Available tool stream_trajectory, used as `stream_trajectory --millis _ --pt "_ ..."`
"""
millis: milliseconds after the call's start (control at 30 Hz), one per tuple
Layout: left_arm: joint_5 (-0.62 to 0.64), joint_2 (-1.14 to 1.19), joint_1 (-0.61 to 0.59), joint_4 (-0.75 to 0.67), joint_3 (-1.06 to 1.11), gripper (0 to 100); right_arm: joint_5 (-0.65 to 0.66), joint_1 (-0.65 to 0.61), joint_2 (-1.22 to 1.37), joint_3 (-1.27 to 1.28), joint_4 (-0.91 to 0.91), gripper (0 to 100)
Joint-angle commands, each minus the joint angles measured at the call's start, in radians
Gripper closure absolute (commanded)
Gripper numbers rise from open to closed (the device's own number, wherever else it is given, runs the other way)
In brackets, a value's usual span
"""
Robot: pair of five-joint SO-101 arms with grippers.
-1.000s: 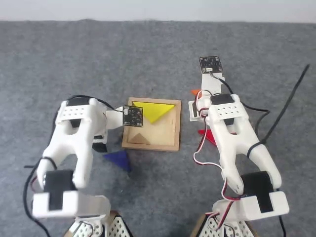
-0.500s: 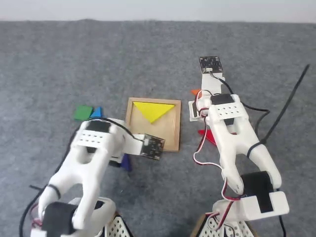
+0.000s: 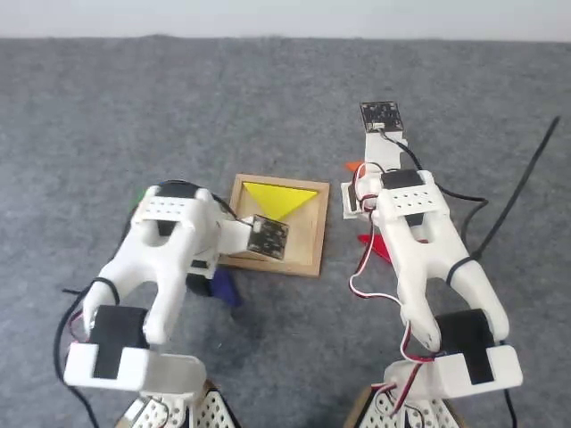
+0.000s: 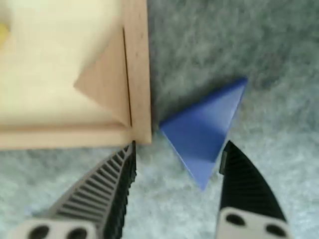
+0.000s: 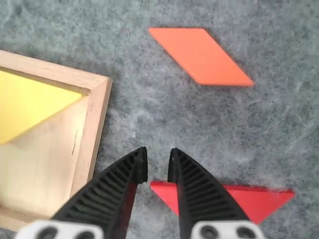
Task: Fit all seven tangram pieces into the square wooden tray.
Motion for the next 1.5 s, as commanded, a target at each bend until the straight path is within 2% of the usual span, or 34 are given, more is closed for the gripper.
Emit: stream_trajectory --millis 0,167,500,933,1100,1467 --pt "-0.009 0.003 -0.048 0.044 -0.035 74 0.015 -0.005 -0.012 -0.04 -0.018 91.9" --pt "0.032 -0.055 -0.038 0.048 0.001 75 0.015 -0.007 -0.012 -0.04 -0.019 91.9" --pt "0.092 -0.255 0.144 -0.037 0.249 75 0.015 -0.004 -0.012 -0.04 -0.019 91.9" --pt "0.095 -0.258 0.135 -0.003 0.197 75 0.015 -0.004 -0.012 -0.04 -0.018 91.9" --pt "0.021 -0.247 0.144 -0.051 0.193 74 0.015 -0.004 -0.012 -0.04 -0.018 91.9" --pt "-0.166 -0.247 0.149 -0.048 0.209 73 0.015 -0.004 -0.012 -0.04 -0.019 91.9"
